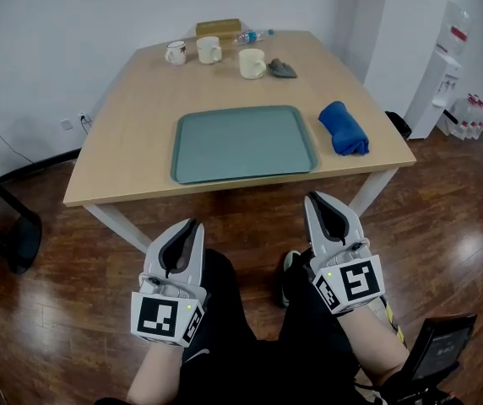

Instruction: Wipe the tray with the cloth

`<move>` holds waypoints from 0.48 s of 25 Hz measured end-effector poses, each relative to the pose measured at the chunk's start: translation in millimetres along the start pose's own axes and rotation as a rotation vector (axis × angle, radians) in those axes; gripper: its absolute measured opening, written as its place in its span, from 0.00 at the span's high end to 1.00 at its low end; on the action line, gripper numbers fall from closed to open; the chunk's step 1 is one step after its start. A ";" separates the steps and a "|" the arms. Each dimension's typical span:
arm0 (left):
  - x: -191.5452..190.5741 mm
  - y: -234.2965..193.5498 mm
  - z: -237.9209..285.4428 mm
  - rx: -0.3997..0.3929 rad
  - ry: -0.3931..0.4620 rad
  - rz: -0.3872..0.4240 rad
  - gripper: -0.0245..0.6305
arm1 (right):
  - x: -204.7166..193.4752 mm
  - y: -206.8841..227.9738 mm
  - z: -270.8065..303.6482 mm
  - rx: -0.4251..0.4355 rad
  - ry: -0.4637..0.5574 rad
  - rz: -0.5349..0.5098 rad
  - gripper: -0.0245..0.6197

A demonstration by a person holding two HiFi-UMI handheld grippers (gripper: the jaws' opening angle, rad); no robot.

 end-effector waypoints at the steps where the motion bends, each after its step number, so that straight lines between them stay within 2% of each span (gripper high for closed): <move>1: -0.2 0.7 0.5 -0.001 0.000 0.005 0.92 | -0.5 0.3 -0.1 -0.001 0.001 0.000 0.94; 12: -4.2 -2.8 4.2 0.018 -0.010 0.015 0.92 | -0.3 4.5 -2.7 -0.021 0.002 -0.035 0.94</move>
Point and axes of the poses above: the fingertips, and each gripper's own axes: z forward along the fingers, y to its right, x out of its top, the point moved 6 cm from there along -z, backward along the fingers, and after that the axes turned 15 degrees about x, right-handed, at the moved point
